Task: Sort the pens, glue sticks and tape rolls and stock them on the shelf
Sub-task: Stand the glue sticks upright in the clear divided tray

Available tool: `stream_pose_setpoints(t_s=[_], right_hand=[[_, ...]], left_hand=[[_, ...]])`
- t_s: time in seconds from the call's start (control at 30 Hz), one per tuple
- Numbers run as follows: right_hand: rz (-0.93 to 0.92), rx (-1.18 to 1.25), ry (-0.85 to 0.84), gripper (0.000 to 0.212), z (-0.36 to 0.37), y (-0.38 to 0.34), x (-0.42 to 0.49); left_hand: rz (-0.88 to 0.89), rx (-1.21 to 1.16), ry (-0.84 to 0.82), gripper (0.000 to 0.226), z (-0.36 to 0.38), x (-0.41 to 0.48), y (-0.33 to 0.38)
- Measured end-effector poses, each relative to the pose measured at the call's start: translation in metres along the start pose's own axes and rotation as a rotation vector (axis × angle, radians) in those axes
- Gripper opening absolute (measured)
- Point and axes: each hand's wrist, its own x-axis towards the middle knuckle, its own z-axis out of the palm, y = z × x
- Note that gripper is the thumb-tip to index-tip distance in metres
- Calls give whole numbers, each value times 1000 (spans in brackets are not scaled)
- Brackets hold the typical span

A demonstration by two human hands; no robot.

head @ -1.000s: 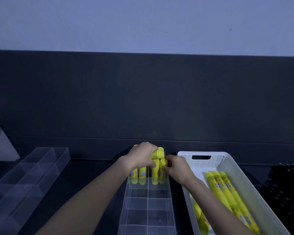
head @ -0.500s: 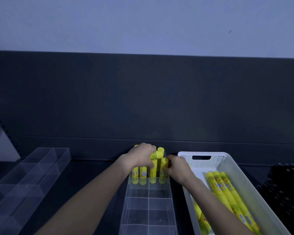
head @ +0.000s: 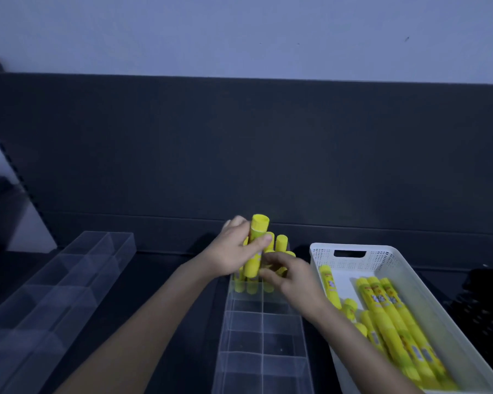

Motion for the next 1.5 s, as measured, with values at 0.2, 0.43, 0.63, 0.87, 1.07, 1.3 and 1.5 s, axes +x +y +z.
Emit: stream_pose_setpoints(t_s=[0.2, 0.43, 0.63, 0.87, 1.07, 1.3, 1.5], right_hand=[[264, 711, -181, 5, 9, -10, -8], [358, 681, -110, 10, 9, -13, -10], [209, -108, 68, 25, 7, -5, 1], [99, -328, -155, 31, 46, 5, 10], [101, -416, -174, 18, 54, 14, 8], [130, -438, -160, 25, 59, 13, 6], [132, -441, -179, 28, 61, 14, 5]], left_hand=[[-151, -846, 124, 5, 0, -38, -21], [-295, -992, 96, 22, 24, -66, -45], [-350, -105, 29, 56, 38, -76, -79], [-263, -92, 103, 36, 46, -72, -78], [-265, -60, 105, 28, 47, -69, -76], [-254, -17, 67, 29, 44, -68, -72], [-339, -182, 49, 32, 45, -69, -71]])
